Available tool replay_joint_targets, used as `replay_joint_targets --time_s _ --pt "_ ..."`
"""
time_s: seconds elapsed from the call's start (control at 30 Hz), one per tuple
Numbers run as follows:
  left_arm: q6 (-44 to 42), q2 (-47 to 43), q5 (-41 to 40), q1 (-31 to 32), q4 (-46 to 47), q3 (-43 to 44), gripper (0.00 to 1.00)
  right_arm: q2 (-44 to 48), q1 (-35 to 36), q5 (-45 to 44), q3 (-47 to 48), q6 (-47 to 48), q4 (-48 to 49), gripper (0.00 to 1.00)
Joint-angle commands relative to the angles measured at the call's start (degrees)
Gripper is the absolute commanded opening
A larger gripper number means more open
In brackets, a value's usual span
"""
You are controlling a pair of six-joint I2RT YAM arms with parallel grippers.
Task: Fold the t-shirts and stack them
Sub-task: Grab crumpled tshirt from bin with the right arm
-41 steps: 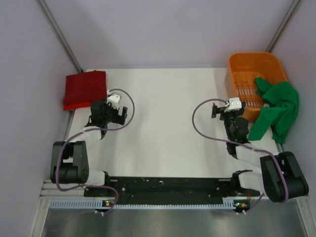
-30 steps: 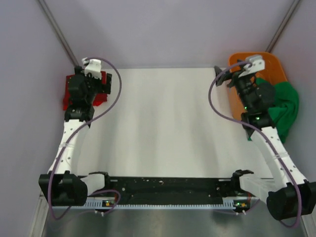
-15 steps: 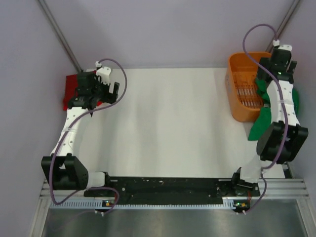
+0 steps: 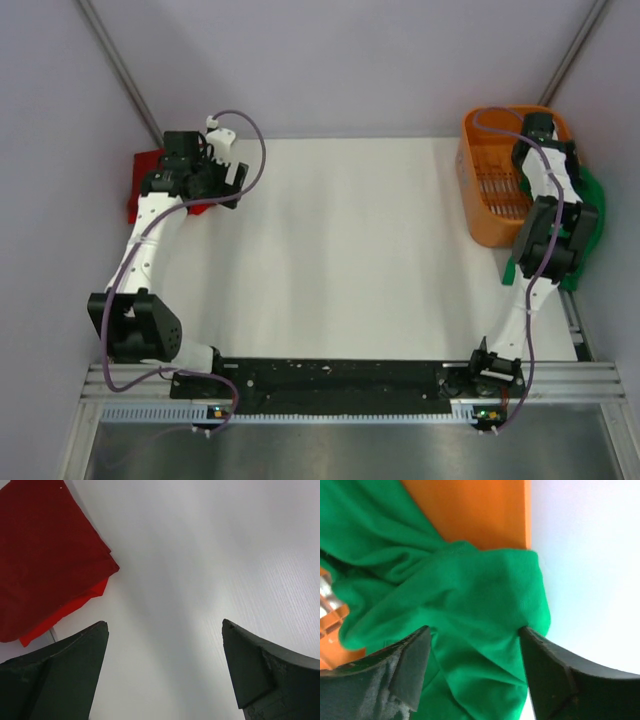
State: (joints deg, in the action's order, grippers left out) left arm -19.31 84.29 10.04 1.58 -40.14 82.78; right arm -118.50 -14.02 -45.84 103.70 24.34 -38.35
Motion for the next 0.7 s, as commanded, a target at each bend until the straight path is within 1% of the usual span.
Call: replay_joint_targets --time_s 0.0,0.13,0.2,0.23,0.4,0.57,0.67 --pt "-2.13 -0.09 -4.06 0.00 -3.98 3.26 0.99 -3.66 -1.01 -5.66 6.16 4.40 0.29 0.58" --pt "-3.54 -0.27 -6.26 0.00 -5.03 3.62 0.99 -4.20 -1.97 -4.52 6.95 4.40 1.34 0.34" --pt "-3.89 -0.62 -8.10 0.00 -5.04 3.26 0.99 -3.67 -2.32 -3.73 6.87 4.49 1.96 0.07" --pt "-4.07 -0.79 -8.89 0.00 -4.86 3.09 0.99 -3.24 -2.33 -3.64 6.87 4.58 2.40 0.00" --pt "-4.33 -1.32 -9.25 0.00 -4.95 2.47 0.99 2.82 -1.89 -1.27 5.56 3.44 5.29 0.00" --pt "-4.33 -1.50 -9.34 0.08 -4.95 2.82 0.99 14.23 -0.57 2.69 1.43 2.64 9.95 0.00" --pt "-4.33 -1.67 -9.52 0.00 -4.86 3.00 0.99 21.36 1.89 2.78 -2.09 4.92 15.65 0.00"
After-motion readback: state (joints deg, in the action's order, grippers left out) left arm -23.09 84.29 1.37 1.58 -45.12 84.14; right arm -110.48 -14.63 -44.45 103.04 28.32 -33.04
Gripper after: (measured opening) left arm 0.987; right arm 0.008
